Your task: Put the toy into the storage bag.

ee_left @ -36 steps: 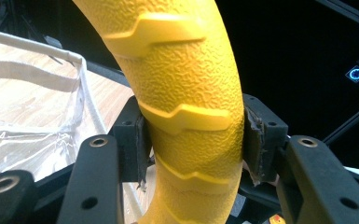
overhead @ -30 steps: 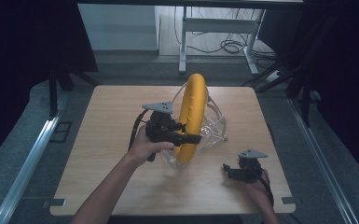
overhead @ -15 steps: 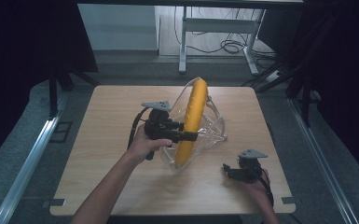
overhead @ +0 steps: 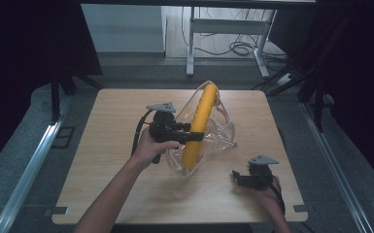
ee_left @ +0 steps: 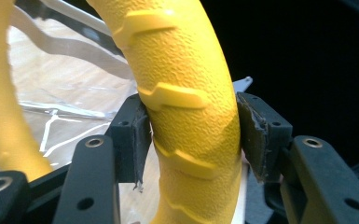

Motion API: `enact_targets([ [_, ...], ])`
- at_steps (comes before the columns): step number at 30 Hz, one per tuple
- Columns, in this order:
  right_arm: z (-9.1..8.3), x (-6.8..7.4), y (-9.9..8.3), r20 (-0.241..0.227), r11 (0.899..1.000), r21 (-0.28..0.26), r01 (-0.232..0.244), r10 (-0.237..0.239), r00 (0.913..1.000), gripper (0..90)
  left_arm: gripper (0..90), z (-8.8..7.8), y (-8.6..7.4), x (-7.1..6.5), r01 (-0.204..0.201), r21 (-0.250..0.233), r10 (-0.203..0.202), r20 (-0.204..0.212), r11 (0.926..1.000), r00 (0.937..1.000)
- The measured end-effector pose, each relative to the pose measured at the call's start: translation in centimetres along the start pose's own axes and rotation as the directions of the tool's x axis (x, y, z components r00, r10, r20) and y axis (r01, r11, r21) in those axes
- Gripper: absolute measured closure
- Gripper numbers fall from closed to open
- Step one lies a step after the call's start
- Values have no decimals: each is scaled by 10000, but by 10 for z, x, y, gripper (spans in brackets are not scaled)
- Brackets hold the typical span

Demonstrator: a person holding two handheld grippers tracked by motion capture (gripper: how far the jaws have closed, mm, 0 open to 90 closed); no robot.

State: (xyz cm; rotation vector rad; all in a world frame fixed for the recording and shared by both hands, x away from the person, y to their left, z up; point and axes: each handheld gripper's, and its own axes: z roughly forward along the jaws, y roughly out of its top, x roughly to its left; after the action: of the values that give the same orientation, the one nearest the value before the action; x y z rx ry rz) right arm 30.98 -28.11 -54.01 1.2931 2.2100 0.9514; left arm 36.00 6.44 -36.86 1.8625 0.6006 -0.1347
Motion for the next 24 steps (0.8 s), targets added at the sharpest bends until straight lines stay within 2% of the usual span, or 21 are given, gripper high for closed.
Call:
enact_targets([
  [3, 0, 0, 0, 0, 10000, 2, 0, 0, 10000, 194, 452, 1, 0, -2, -123, 96, 125, -204, 9999, 9997],
  [5, 0, 0, 0, 0, 10000, 4, 5, -5, 10000, 194, 404, 1, -1, -3, -238, 170, 246, -504, 9996, 9984],
  [7, 0, 0, 0, 1, 10000, 2, 6, -6, 10000, 194, 354, 0, -1, -3, -198, 112, 203, -529, 9997, 9984],
  [13, 0, 0, 0, 0, 10000, 3, 2, -2, 10000, 194, 321, -9, -1, -4, -183, -156, 175, -511, 9997, 9985],
  [24, 0, 0, 0, 2, 10000, 3, 5, -5, 10000, 194, 316, -31, -6, -15, -552, -588, 499, -873, 9967, 9949],
])
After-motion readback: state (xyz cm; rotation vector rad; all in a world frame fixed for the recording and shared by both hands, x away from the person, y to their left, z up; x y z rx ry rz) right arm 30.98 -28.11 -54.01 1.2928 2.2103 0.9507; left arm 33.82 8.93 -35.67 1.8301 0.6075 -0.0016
